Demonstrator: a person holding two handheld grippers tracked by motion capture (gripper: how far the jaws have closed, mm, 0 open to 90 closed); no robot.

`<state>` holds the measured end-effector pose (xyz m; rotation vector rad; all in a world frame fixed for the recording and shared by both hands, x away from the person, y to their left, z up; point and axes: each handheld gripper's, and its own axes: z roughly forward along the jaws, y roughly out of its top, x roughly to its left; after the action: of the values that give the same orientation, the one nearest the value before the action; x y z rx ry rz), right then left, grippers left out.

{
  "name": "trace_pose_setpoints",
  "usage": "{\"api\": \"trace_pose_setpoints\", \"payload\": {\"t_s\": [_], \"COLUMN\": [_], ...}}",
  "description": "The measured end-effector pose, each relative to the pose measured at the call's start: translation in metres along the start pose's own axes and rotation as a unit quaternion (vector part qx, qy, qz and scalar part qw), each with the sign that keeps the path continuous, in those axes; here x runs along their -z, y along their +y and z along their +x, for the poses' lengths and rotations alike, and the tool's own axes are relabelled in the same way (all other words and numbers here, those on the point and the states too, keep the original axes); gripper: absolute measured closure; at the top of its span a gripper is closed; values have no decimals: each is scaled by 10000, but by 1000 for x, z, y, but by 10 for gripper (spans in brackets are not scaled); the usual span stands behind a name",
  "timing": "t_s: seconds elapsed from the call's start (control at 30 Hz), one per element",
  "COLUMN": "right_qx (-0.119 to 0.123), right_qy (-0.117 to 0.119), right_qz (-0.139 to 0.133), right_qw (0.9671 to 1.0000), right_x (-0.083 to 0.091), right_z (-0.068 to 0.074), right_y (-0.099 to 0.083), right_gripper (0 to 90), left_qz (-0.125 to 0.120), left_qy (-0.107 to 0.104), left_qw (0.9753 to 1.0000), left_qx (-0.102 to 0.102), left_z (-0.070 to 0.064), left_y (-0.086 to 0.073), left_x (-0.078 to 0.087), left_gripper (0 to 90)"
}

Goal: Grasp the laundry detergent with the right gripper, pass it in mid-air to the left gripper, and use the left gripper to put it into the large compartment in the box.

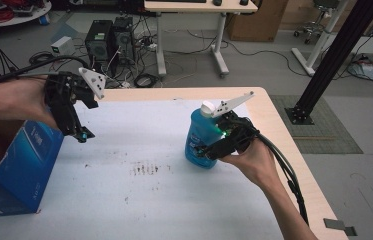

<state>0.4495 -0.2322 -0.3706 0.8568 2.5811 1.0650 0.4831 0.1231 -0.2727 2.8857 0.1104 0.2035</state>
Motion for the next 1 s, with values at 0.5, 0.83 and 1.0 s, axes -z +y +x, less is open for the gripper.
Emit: {"api": "trace_pose_setpoints", "payload": {"t_s": [0.5, 0.83, 1.0], "right_qx": [24, -38, -86], "right_qy": [46, 161, 198], "right_qz": [-41, -162, -152], "right_qw": [10000, 9997, 9997], "right_x": [-2, -2, -5], "right_z": [0, -3, -6], "right_y": [0, 0, -1], "right_gripper": [264, 316, 341], "left_qz": [-15, -23, -21], "left_qy": [-5, 23, 32], "left_qw": [10000, 10000, 10000], "left_qx": [-2, 26, 15], "left_z": [0, 0, 0], "left_y": [0, -1, -1], "left_x": [-1, 0, 0], "left_gripper": [144, 144, 144]}}
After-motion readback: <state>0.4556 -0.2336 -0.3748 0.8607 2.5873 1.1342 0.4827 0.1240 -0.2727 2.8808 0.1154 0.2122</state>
